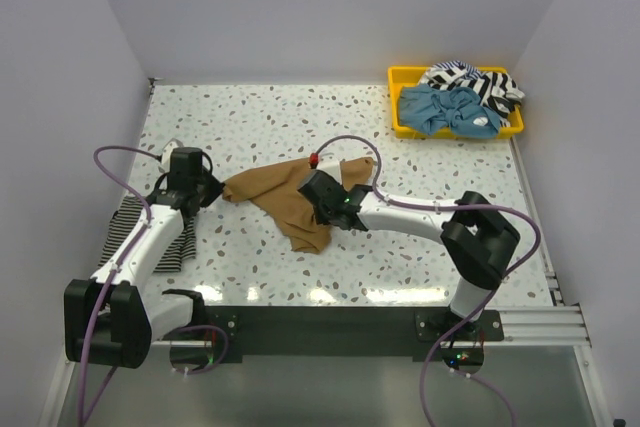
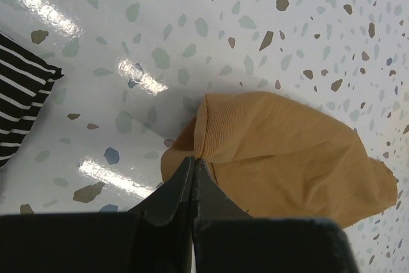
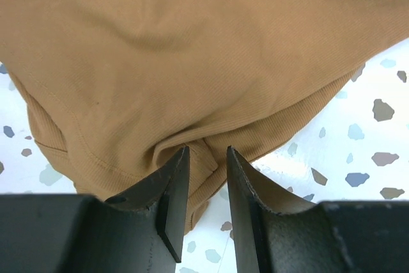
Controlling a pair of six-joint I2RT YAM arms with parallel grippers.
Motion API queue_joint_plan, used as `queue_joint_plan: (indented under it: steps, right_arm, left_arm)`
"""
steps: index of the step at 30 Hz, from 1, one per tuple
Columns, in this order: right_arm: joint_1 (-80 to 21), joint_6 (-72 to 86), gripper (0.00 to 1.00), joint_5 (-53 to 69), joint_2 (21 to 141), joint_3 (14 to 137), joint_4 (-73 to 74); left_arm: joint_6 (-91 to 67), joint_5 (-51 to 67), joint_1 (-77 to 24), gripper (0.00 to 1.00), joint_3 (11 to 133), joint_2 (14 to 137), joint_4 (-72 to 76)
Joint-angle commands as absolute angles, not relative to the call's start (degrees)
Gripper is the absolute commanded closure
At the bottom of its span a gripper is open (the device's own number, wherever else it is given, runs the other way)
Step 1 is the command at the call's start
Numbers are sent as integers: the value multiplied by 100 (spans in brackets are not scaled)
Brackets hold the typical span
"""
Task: Fold and stack the tank tops
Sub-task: Flatten the tank top out
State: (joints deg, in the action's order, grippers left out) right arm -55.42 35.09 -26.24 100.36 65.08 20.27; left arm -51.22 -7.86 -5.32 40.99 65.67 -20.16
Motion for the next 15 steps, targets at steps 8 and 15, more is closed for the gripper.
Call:
queue_joint_plan:
  steps: [8,15]
  right_arm:
    - [-5520,3173,67,-2479,10248,6663,2110]
    - [-5493,3164,66,-2180,10345,6460,1872]
  left_arm:
    - [-4913,-703,-483,100,4140,6583,-1705]
    - [-4887,-677,-466,100,4148,6583,-1705]
